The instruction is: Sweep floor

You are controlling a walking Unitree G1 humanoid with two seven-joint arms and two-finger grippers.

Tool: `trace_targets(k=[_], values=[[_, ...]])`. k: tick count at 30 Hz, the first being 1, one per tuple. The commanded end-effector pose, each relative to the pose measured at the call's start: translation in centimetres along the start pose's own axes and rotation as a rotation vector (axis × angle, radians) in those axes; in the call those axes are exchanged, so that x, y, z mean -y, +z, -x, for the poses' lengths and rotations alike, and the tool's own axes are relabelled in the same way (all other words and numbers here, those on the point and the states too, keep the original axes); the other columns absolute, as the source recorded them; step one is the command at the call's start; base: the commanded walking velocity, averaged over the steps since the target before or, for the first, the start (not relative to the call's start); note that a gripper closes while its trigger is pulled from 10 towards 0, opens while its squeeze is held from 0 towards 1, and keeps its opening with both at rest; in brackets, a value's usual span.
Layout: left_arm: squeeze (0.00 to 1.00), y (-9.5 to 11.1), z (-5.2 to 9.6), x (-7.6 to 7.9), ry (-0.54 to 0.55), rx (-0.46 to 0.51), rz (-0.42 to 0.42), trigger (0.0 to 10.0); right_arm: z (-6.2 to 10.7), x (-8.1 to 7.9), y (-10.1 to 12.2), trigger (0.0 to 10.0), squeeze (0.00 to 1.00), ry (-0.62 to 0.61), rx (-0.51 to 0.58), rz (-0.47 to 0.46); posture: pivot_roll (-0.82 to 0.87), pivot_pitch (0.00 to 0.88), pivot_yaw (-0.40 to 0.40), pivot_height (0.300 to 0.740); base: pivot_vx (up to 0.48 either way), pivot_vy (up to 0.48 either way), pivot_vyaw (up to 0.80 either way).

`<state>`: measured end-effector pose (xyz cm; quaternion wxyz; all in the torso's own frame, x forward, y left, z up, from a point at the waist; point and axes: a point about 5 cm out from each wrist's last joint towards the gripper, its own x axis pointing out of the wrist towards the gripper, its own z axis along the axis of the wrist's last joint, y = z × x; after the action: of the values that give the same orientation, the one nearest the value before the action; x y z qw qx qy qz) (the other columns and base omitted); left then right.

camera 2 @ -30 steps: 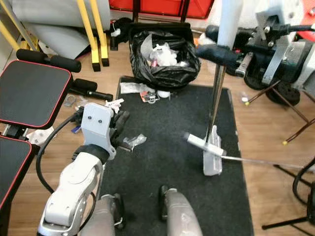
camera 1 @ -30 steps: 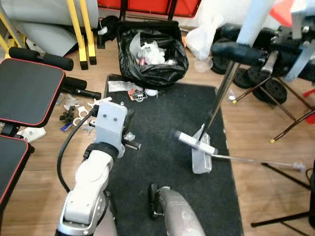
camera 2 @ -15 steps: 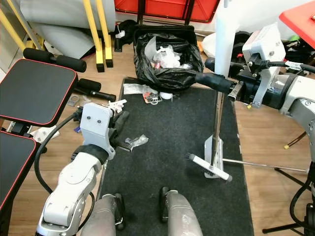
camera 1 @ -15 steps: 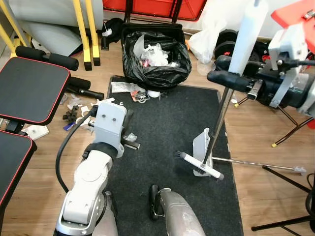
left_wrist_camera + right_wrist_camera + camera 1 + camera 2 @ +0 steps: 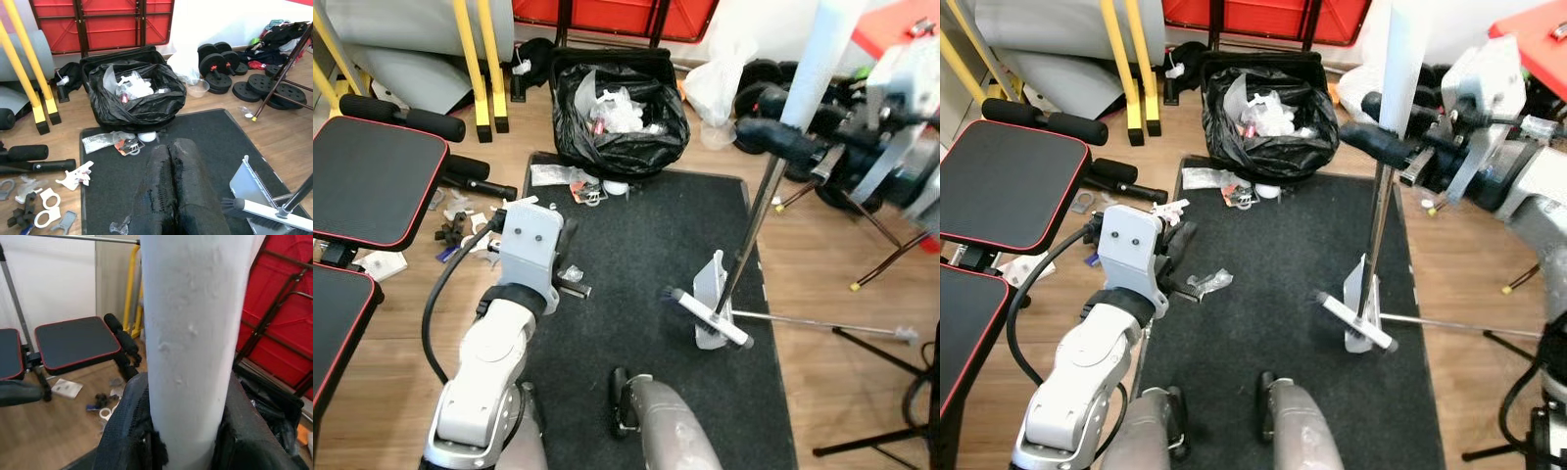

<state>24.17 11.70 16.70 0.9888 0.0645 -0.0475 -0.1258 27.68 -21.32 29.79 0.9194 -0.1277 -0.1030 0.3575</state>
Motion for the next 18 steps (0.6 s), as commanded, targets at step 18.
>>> trace_targets(k=[18], values=[[0.00, 0.2, 0.5, 0.6, -0.055, -0.012, 0.018, 10.0, -2.7, -0.6, -5.6, 10.0, 0.00, -0.267, 0.100, -0.068, -0.14, 0.272, -0.178, 0.740, 0.000, 0.000, 0.00]])
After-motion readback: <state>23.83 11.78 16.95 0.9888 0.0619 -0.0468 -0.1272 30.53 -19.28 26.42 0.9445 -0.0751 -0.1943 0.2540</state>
